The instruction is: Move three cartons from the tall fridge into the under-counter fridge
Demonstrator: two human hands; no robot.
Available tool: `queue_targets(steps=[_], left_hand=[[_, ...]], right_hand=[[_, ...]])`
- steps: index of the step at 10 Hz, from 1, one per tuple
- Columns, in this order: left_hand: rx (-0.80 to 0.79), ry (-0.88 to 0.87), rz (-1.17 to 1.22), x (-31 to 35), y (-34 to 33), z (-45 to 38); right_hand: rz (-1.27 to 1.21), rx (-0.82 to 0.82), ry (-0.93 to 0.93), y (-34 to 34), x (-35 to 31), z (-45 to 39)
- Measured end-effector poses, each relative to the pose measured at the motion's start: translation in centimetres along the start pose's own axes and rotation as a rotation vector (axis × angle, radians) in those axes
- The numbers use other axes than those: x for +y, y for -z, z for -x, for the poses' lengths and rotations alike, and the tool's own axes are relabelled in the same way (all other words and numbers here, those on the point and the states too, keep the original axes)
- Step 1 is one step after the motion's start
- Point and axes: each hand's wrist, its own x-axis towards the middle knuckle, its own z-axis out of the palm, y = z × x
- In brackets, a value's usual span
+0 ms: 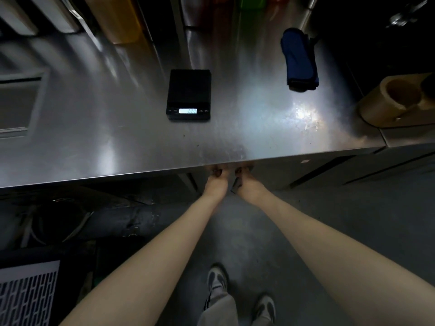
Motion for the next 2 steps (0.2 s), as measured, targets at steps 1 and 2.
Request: queue_targets(steps=[1,2], left_hand=[[0.008,0.02,-0.026,1.2,0.3,0.8],[-0.028,0.04,-0.077,1.9,0.8,2.3]], right_hand=[[0.026,-0.023,0.019,1.4,-0.8,0.9],[-0.011,-0.048,0.057,2.1,-1.1,2.5]])
